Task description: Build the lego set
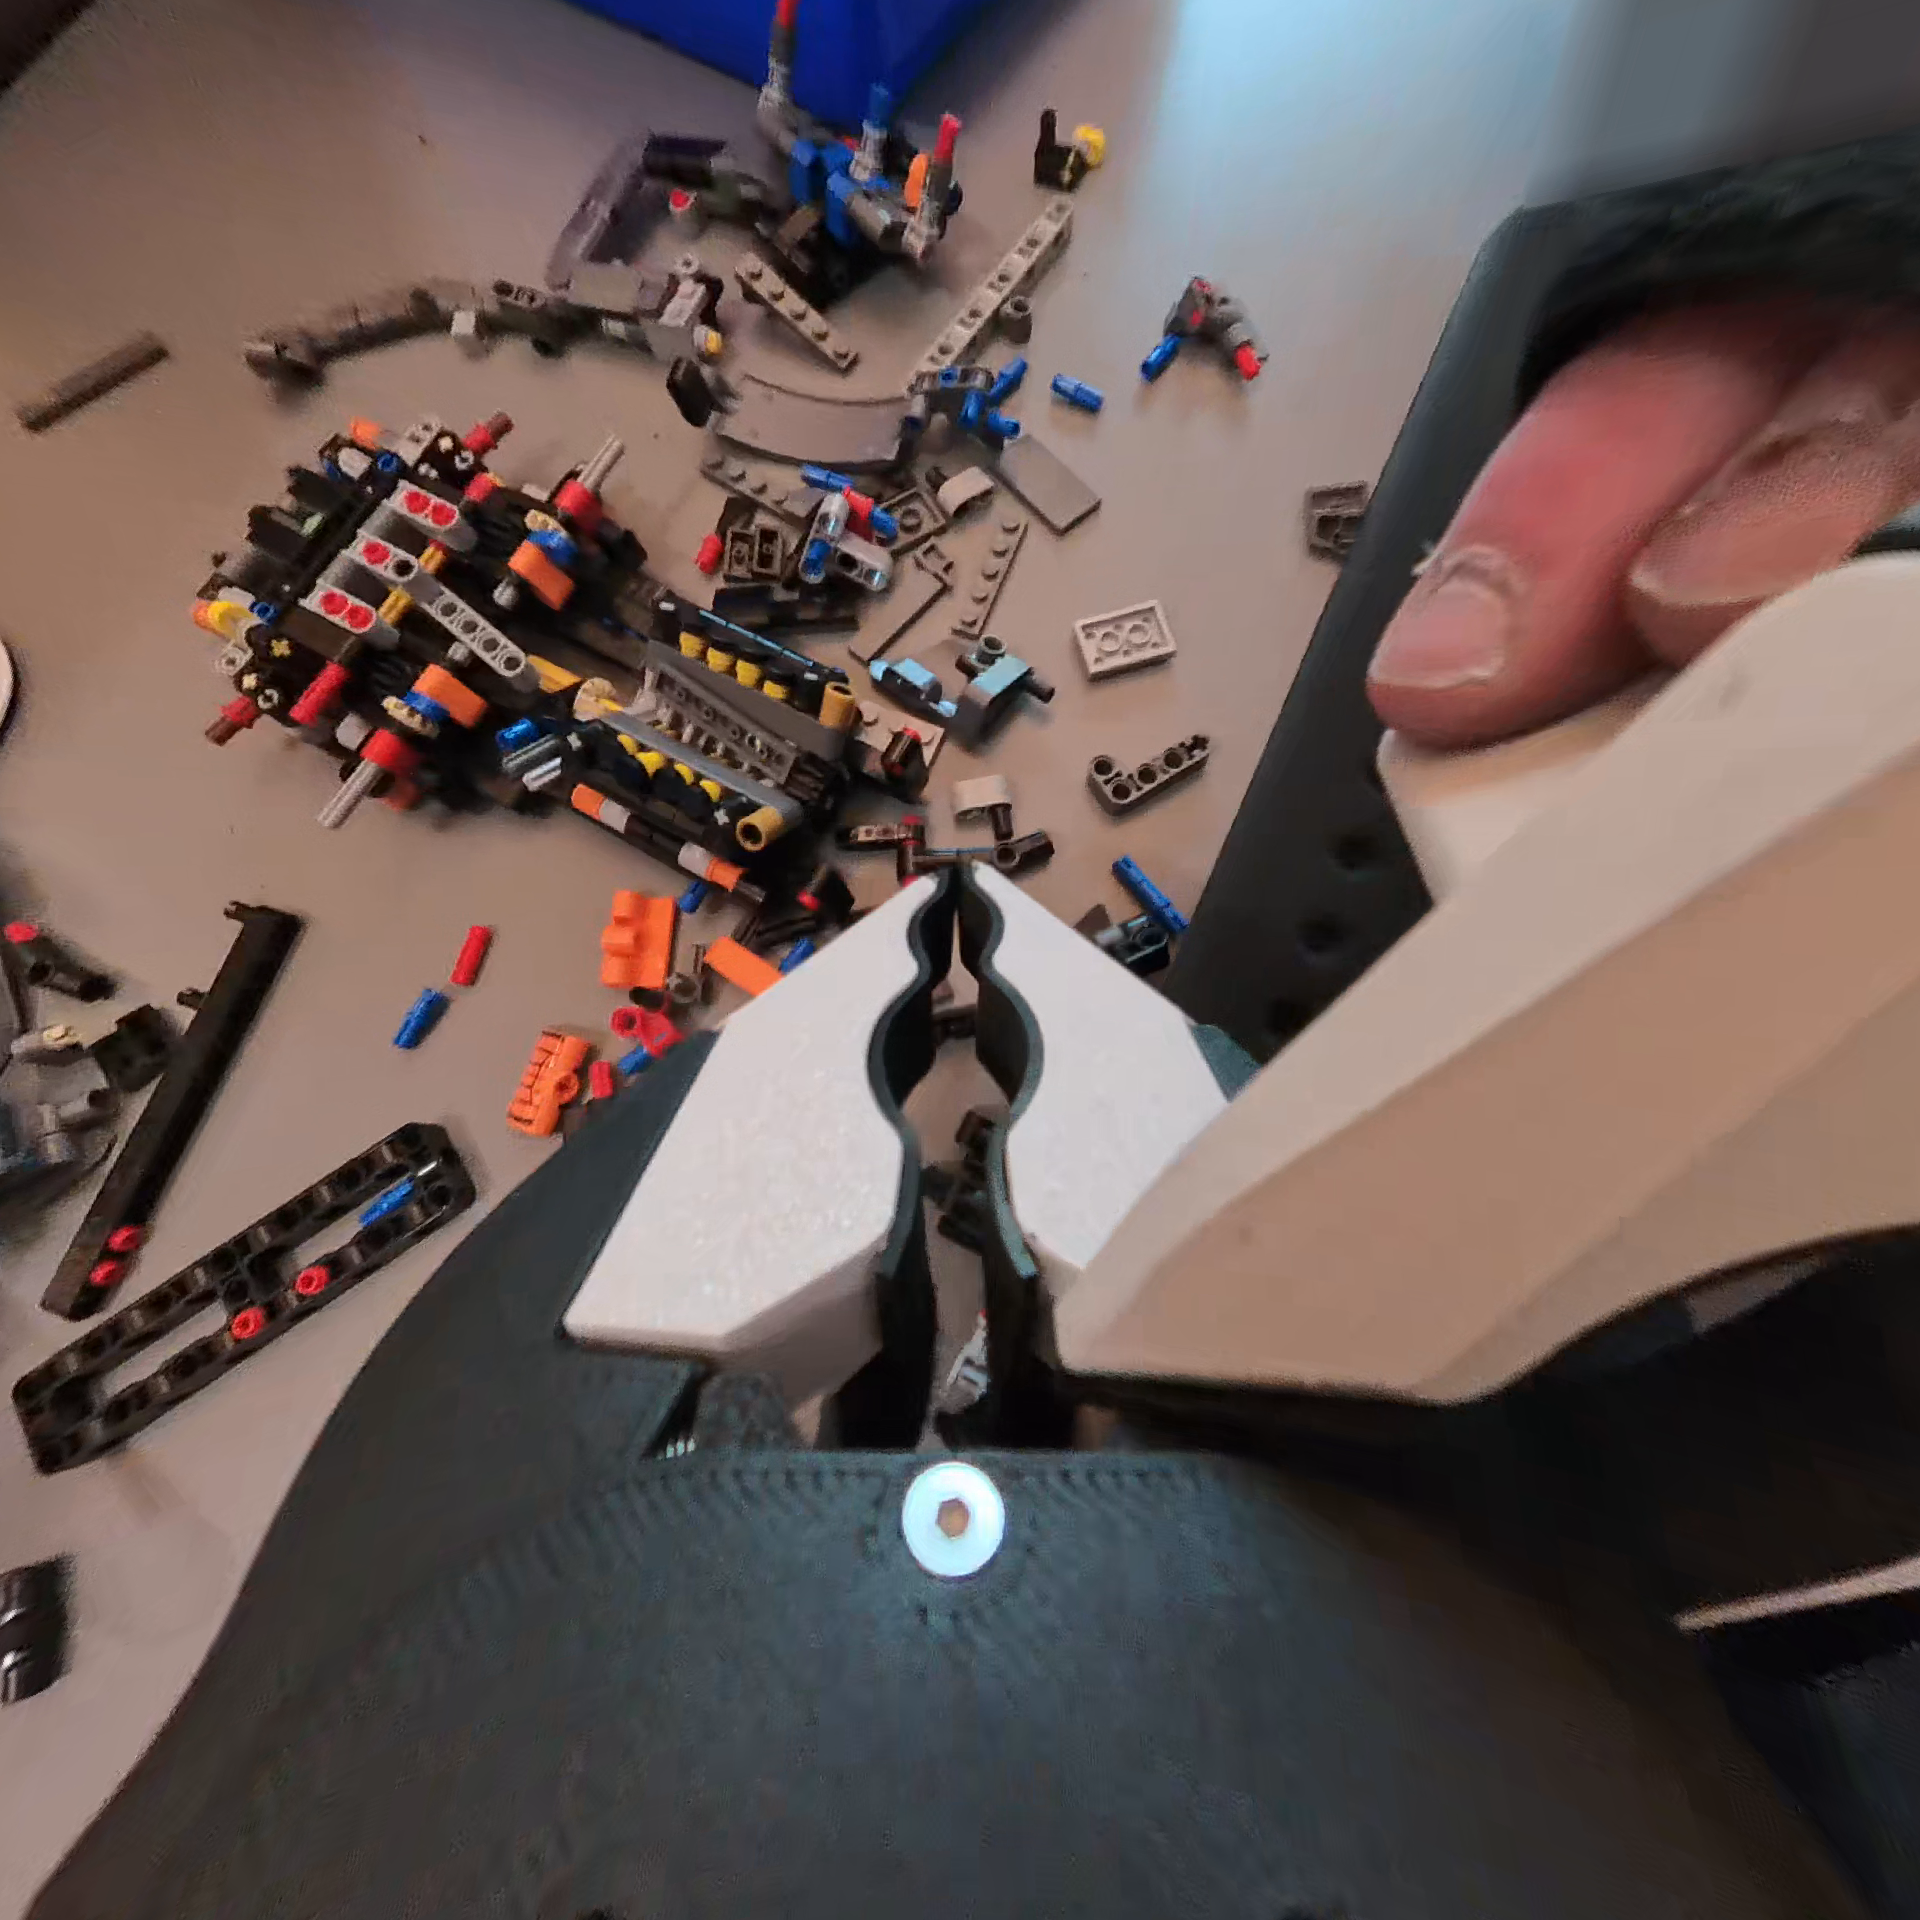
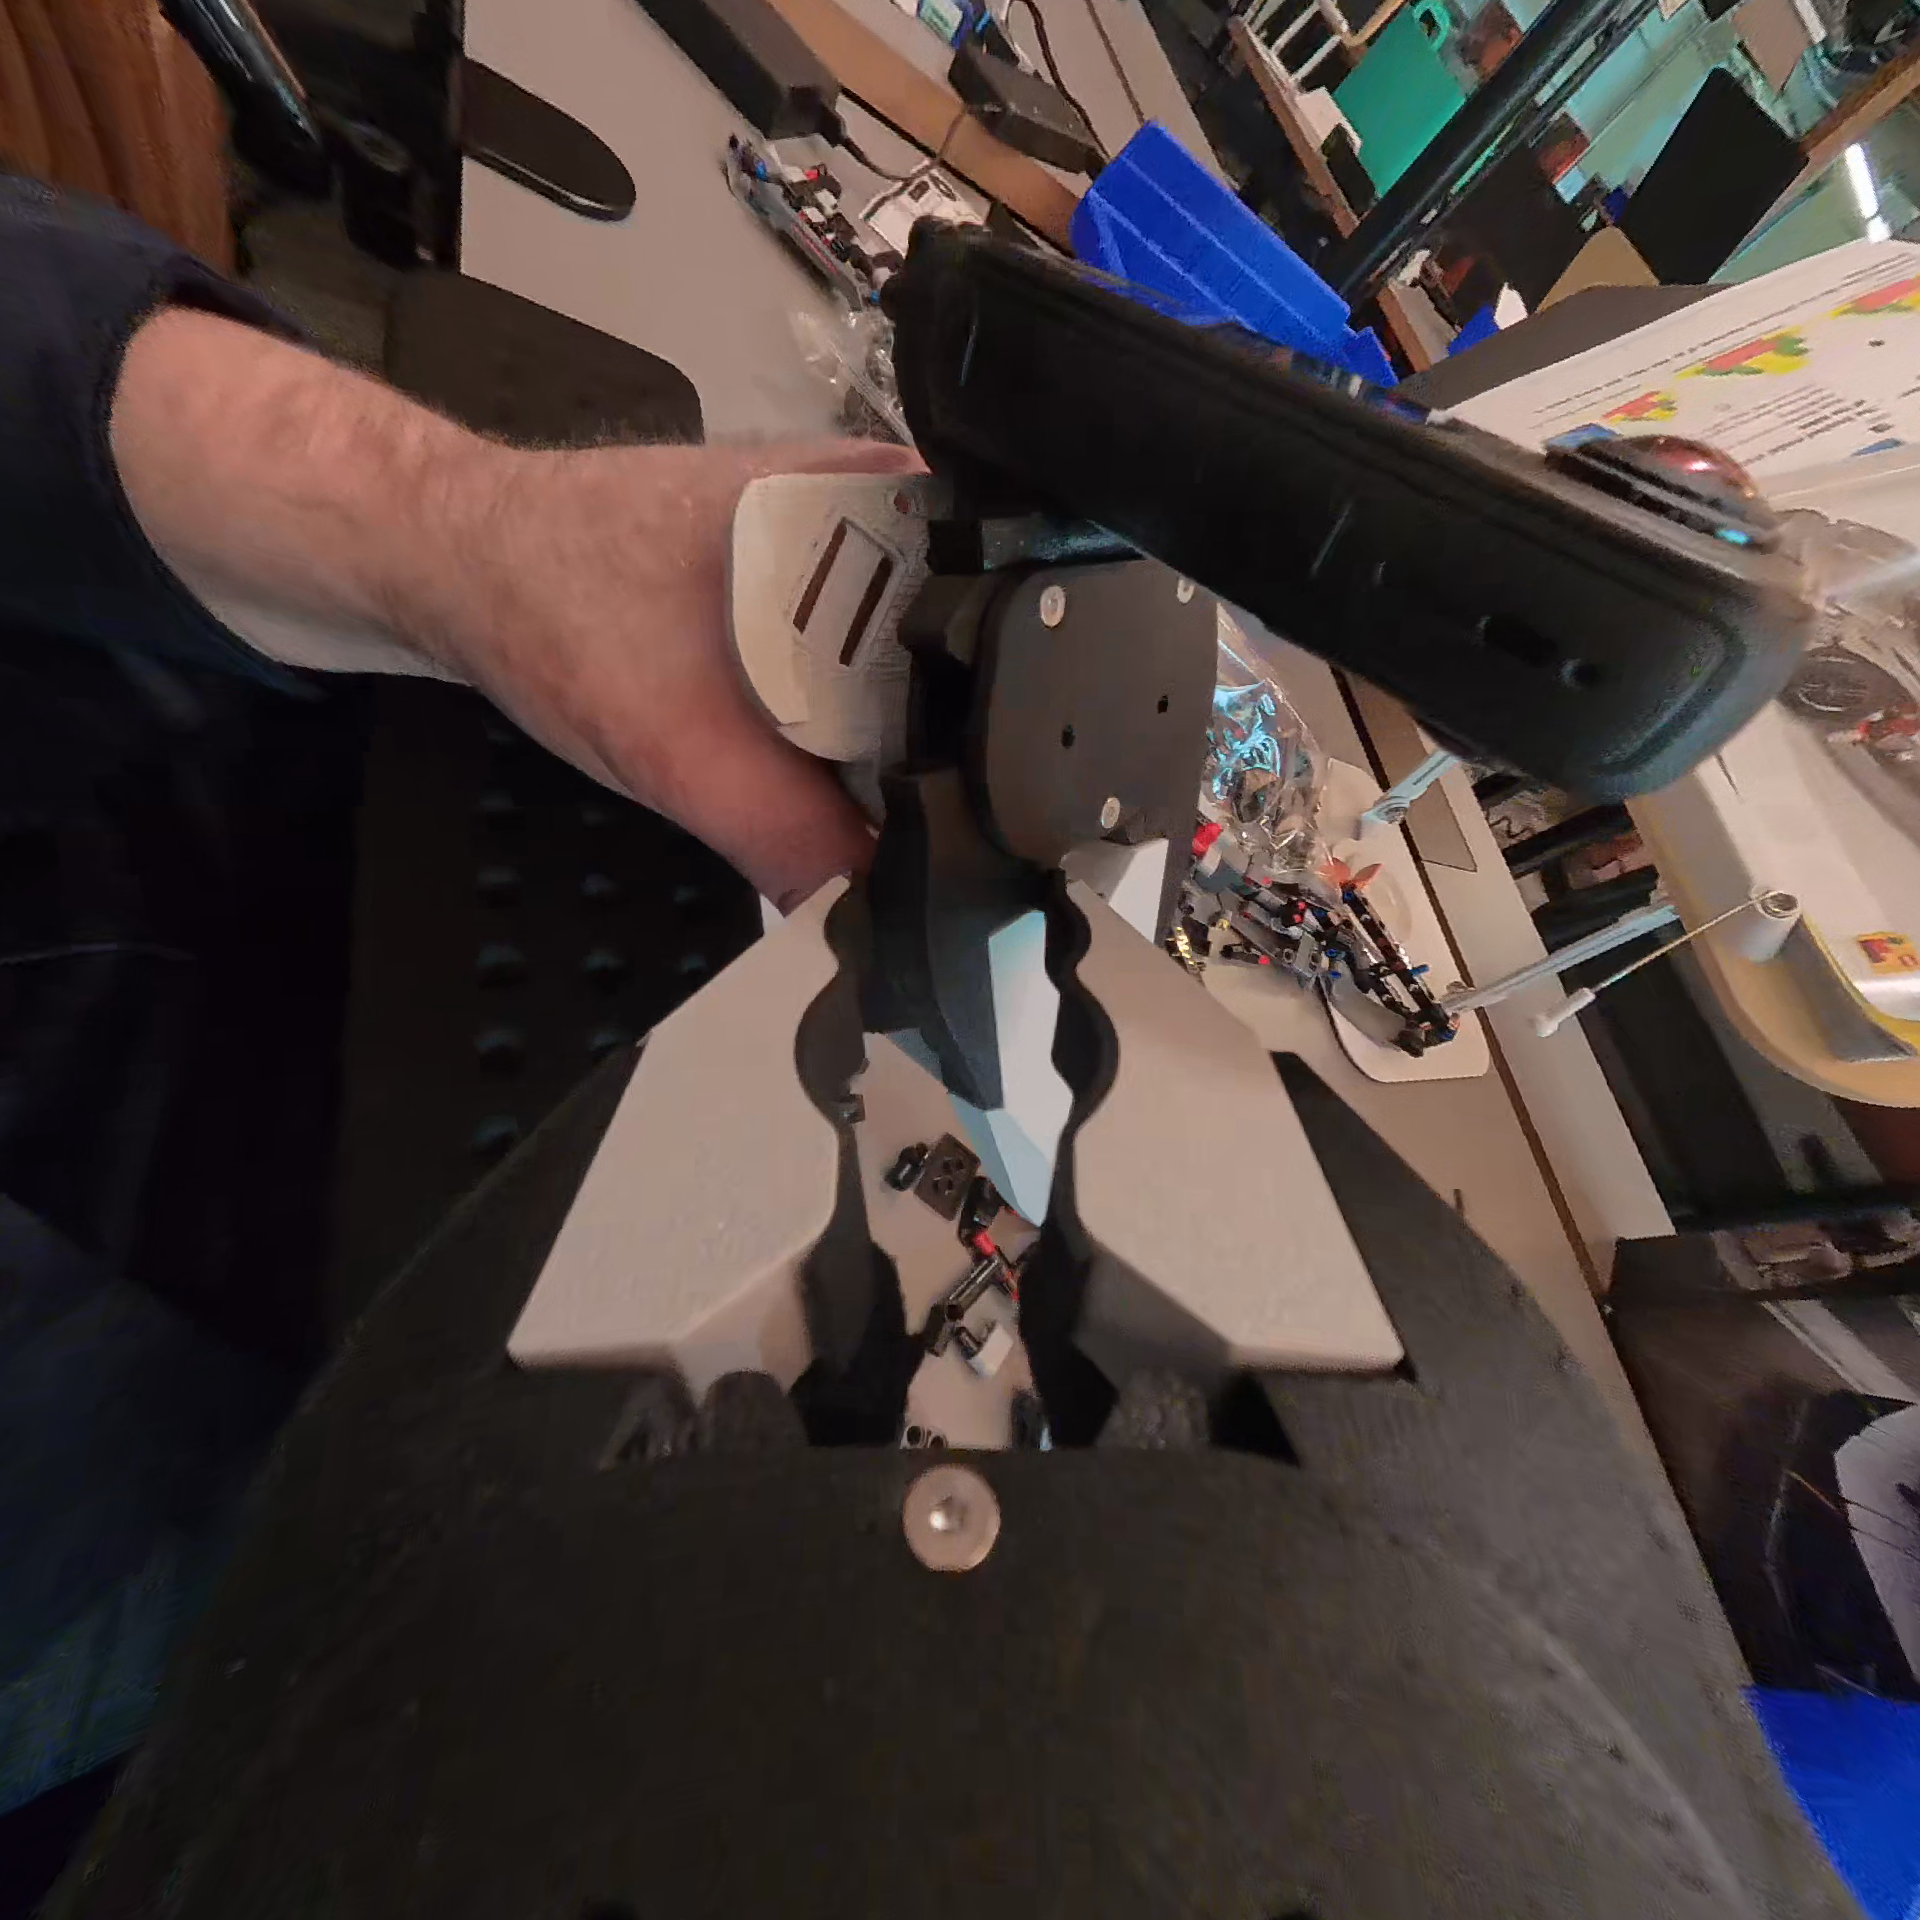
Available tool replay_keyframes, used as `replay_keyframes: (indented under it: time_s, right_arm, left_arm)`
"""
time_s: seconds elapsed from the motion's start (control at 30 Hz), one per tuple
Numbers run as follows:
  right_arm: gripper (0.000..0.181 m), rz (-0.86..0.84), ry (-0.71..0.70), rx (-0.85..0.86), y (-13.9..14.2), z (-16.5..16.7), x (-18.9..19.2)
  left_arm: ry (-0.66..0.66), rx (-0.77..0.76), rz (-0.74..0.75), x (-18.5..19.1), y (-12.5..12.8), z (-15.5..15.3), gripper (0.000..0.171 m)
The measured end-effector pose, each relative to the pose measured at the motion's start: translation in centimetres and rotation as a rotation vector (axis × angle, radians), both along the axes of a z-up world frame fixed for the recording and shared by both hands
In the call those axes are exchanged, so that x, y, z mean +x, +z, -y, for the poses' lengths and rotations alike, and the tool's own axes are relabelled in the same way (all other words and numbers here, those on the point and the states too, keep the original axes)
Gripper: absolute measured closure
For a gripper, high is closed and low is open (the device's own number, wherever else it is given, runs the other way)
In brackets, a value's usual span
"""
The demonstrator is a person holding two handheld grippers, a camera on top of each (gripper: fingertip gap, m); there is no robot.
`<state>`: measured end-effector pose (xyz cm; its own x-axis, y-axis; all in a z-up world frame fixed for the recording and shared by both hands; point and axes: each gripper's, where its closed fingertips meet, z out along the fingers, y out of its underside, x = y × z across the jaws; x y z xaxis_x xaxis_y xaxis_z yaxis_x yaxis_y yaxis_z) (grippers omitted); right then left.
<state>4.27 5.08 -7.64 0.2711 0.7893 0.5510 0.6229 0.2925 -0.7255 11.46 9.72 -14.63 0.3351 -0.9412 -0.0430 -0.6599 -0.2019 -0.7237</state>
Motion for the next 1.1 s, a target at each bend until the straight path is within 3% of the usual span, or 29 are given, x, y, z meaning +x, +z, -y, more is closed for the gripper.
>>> replay_keyframes:
  time_s: [0.27, 0.43, 0.67, 1.1]
  right_arm:
    - [0.152, 0.011, -0.014, 0.075, 0.6, 0.2, -0.2]
    - [0.152, 0.101, -0.036, 0.147, 0.0, 0.2, -0.3]
    - [0.152, 0.163, -0.046, 0.198, 0.2, 0.7, -0.6]
    - [0.154, 0.258, -0.068, 0.227, -0.6, 0.8, -0.5]
  left_arm:
    - [-0.031, 0.067, 0.122, 0.8, 1.7, -0.1, 0.171]
    - [0.0, 0.121, 0.105, 0.2, 1.4, -0.5, 0.171]
    - [-0.025, 0.166, 0.254, 0.9, 3.0, 0.0, 0.171]
    - [-0.094, 0.09, 0.231, 1.3, 1.6, 0.9, 0.171]
